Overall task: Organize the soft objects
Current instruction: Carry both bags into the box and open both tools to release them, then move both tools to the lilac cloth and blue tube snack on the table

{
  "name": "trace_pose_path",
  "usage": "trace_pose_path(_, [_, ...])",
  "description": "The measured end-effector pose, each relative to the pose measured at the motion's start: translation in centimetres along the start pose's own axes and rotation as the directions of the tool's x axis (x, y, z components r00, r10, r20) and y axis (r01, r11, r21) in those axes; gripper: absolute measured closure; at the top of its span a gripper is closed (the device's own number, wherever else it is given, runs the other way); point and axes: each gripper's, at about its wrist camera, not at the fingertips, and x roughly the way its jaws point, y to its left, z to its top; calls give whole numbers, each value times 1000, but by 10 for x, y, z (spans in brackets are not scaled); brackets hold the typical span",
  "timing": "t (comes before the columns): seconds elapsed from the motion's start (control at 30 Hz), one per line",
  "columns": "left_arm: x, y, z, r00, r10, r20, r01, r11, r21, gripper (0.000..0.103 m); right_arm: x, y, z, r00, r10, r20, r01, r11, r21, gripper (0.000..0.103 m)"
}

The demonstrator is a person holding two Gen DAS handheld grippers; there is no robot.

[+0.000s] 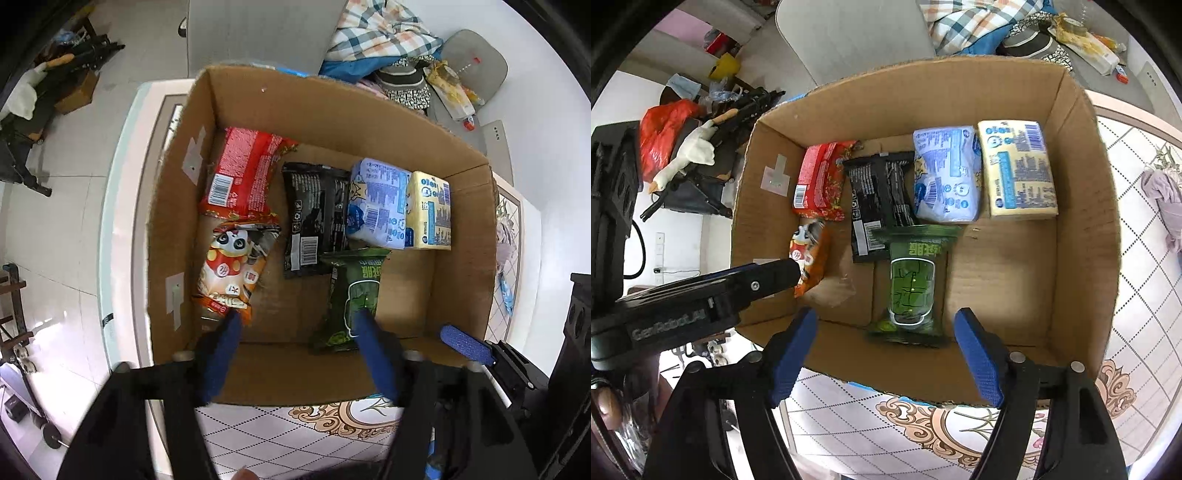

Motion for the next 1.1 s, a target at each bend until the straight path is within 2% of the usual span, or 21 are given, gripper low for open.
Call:
trace_pose_path(0.03, [-4, -1, -2, 1000, 3, 13, -3, 1000, 5, 16, -1, -2, -1, 1000, -6, -1, 6, 1000, 1, 21])
trace_pose_path(0.07, [-8, -2, -4, 999, 19, 32, -19, 1000, 11, 8, -4, -4, -3, 1000, -17, -1, 17, 1000, 0, 13])
trace_pose_path(0.13, [-16, -2, -8, 997, 49, 59, -50, 999, 17, 5, -9, -7, -7, 999, -38, 12, 38, 999, -7, 5])
trace_pose_path(0.2, [-23, -3, -14, 994, 72, 83, -74, 997, 19, 3, -14, -10, -10, 998, -62, 22, 62, 998, -9, 5])
trace_pose_path(0.27, [-28, -3, -20, 992, 79, 101, -81, 997, 16, 1, -18, -12, -13, 997, -74, 26, 74, 997, -9, 0])
trace_pose_path(0.37, [-36, -5, -32, 985, 105, 136, -108, 994, 10, 1, -27, -17, -18, 993, -109, 46, 110, 994, -10, 0])
trace_pose_path(0.63, [-52, -18, -66, 959, 183, 219, -188, 982, 6, 1, -61, -21, -36, 966, -221, 135, 227, 973, -31, 0])
trace_pose_path(0.87, [-73, -29, -89, 941, 198, 275, -204, 979, -6, 1, -91, -16, -61, 955, -233, 186, 249, 966, -72, 0])
trace_pose_path(1.1, [-95, -41, -107, 929, 195, 315, -200, 980, -18, 1, -118, -14, -82, 957, -189, 218, 215, 972, -99, 0])
